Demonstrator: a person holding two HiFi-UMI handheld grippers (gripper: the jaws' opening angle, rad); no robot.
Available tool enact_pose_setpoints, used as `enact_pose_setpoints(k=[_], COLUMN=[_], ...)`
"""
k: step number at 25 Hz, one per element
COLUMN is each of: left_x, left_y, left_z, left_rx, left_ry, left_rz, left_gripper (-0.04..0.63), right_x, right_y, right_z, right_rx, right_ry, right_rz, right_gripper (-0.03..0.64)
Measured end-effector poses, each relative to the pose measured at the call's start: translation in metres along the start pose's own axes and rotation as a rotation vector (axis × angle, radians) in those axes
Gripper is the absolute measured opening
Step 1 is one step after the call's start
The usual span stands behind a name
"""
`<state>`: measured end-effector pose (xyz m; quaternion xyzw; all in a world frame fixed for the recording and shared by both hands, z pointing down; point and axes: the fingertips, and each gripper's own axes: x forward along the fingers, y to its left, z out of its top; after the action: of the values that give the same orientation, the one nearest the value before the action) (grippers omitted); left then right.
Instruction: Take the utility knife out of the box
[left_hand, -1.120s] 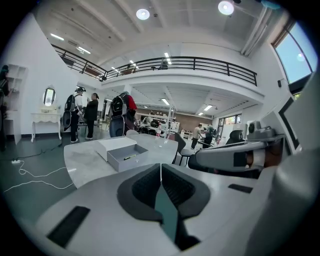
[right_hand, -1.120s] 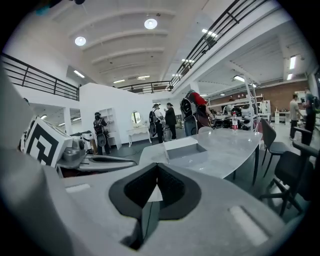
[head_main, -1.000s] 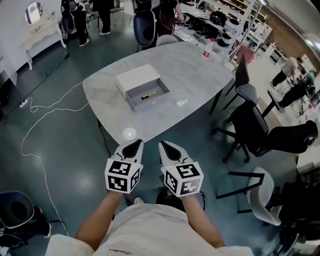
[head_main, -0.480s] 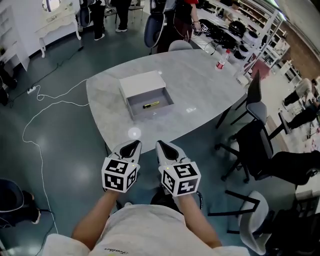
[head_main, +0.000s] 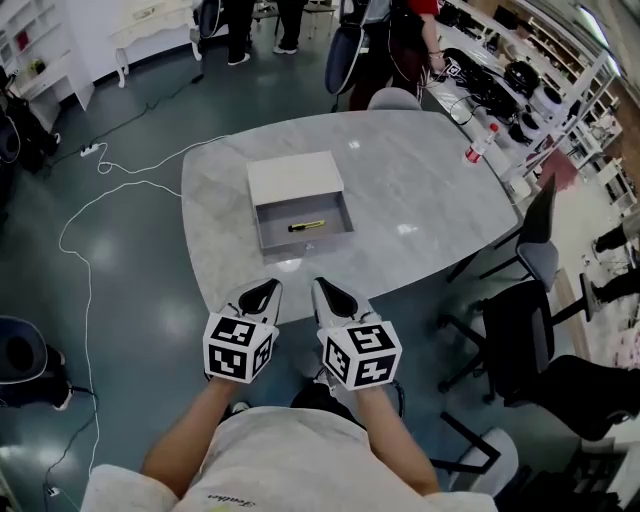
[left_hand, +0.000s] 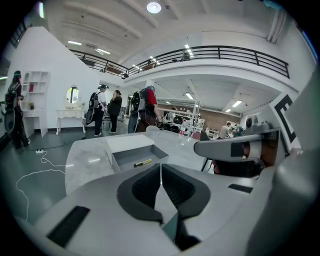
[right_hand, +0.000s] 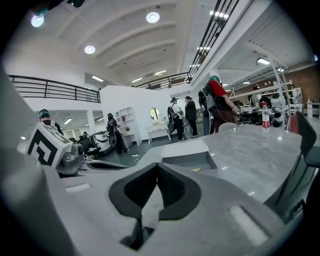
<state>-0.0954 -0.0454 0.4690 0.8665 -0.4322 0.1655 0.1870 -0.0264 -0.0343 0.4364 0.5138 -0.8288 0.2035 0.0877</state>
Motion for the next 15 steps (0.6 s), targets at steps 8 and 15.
enact_pose_setpoints(k=[8,15], left_x=[0.038,0.057], left_y=[-0.013,-0.020], left_z=[0.015,0.020], left_rx=[-0.035,-0.054], left_ry=[-0.006,-0.019], left_rz=[0.092,0.169], left_gripper=[0.017,0.017], right_x=[0.007,0.012], right_y=[-0.039,-0.061], right_z=[0.010,0.011], right_rx=[-0.035,-0.065], right_ry=[0.036,0.064], right_rz=[0.114,0.194], right_gripper=[0.005,0.005])
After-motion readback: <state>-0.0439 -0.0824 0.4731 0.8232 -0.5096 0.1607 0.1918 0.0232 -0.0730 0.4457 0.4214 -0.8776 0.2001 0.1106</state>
